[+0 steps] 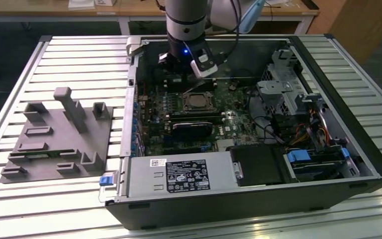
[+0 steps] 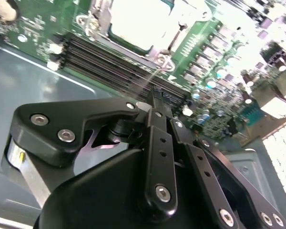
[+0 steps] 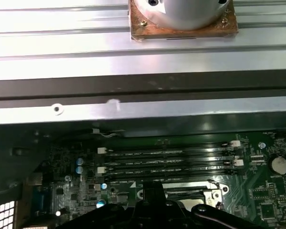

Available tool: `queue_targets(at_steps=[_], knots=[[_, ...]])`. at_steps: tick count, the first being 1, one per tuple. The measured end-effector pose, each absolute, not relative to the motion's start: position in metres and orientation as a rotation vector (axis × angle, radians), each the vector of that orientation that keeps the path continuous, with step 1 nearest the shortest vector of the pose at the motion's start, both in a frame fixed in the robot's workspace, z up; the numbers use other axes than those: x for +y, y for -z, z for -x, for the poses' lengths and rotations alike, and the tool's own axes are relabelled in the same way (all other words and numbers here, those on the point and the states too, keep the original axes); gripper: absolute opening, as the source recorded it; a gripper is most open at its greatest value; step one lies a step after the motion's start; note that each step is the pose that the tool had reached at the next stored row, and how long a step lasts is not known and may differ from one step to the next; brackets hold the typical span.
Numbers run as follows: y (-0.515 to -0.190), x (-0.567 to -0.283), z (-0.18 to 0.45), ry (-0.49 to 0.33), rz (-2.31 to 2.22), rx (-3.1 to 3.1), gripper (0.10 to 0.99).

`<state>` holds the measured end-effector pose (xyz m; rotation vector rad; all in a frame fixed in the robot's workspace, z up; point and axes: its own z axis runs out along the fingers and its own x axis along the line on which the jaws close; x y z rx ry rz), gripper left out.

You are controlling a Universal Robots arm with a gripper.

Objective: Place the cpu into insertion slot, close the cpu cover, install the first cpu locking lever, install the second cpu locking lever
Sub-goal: 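Install the first cpu locking lever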

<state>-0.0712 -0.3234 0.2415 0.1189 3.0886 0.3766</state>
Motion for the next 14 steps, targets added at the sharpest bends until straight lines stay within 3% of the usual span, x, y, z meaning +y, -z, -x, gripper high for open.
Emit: queue_targets(at_steps=[14], knots=[[-0.2395, -0.3234, 0.0651, -0.350, -0.116, 3.076, 0.106]])
